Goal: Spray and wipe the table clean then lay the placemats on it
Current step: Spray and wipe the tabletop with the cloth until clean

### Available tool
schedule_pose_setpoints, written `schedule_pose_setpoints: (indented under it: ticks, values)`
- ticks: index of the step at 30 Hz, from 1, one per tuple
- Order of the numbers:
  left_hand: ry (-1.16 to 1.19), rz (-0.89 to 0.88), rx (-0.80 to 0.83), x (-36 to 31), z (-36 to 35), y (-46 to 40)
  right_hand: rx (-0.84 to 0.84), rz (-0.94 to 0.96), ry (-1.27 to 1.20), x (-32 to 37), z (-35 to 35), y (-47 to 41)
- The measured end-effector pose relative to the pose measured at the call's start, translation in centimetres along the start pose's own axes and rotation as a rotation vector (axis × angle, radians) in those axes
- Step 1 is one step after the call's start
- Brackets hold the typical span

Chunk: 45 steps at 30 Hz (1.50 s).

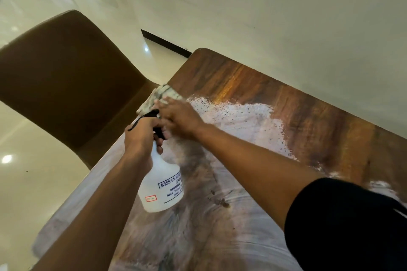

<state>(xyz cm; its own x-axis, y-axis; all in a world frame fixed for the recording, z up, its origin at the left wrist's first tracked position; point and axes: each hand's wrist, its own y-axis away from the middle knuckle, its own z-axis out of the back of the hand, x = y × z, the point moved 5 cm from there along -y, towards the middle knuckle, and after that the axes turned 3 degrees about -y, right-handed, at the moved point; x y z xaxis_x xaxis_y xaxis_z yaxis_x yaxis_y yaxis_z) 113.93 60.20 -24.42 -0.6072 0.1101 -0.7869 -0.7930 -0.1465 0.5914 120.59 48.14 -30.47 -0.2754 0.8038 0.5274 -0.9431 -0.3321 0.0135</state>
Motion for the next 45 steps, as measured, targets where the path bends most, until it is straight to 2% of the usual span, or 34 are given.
schedule_pose_setpoints:
  ticks: [2, 4, 10, 15, 18, 20, 23, 24, 26, 29, 34, 37, 41, 45]
  values:
    - [-0.025, -0.001, -0.015, 0.6, 0.8, 1.0, 0.014, 0.065, 0.012, 1.1, -0.4, 1.7]
    - [-0.035, 0.001, -0.035, 1.3, 1.9, 2.2, -0.012, 0.012, 0.024, 0.4, 0.7, 3.5]
    - [-0.020, 0.014, -0.096, 3.9, 4.8, 5.7, -0.290, -0.466, -0.006, -8.2, 5.6, 10.2]
    - [0.035, 0.032, -0.116, 5.8, 7.2, 8.3, -0.318, -0.666, 0.048, -9.2, 5.7, 10.8]
    - [0.043, 0.034, -0.145, 6.8, 8.3, 9.0, -0.272, -0.559, 0.022, -3.9, 2.5, 8.6]
    - [0.040, 0.041, -0.146, 7.0, 8.4, 9.0, -0.215, -0.373, -0.030, 1.1, -0.4, 7.5]
    - [0.033, 0.032, -0.154, 7.2, 9.0, 8.9, -0.018, 0.038, 0.025, 9.0, -5.4, 6.9]
    - [0.030, 0.032, -0.157, 7.2, 9.1, 8.7, 0.026, 0.126, 0.038, 10.3, -6.6, 7.0]
    - [0.028, 0.037, -0.155, 7.3, 9.7, 8.2, 0.061, 0.184, 0.024, 10.3, -7.2, 6.9]
    - [0.037, 0.064, -0.144, 7.3, 10.7, 6.9, 0.046, 0.128, 0.042, 7.7, -5.8, 6.2]
    - [0.009, 0.098, -0.087, 7.1, 12.0, 4.6, -0.308, -0.375, -0.006, -0.3, -0.2, 6.9]
    - [0.022, 0.122, -0.063, 6.8, 12.6, 3.5, -0.373, -0.535, -0.003, -3.1, 1.1, 6.6]
    - [0.000, 0.101, -0.021, 6.0, 12.9, 2.4, -0.368, -0.628, 0.050, -1.4, 0.2, 5.0]
    - [-0.057, 0.078, 0.026, 5.3, 12.9, 1.3, -0.281, -0.466, 0.036, 2.9, -2.4, 3.1]
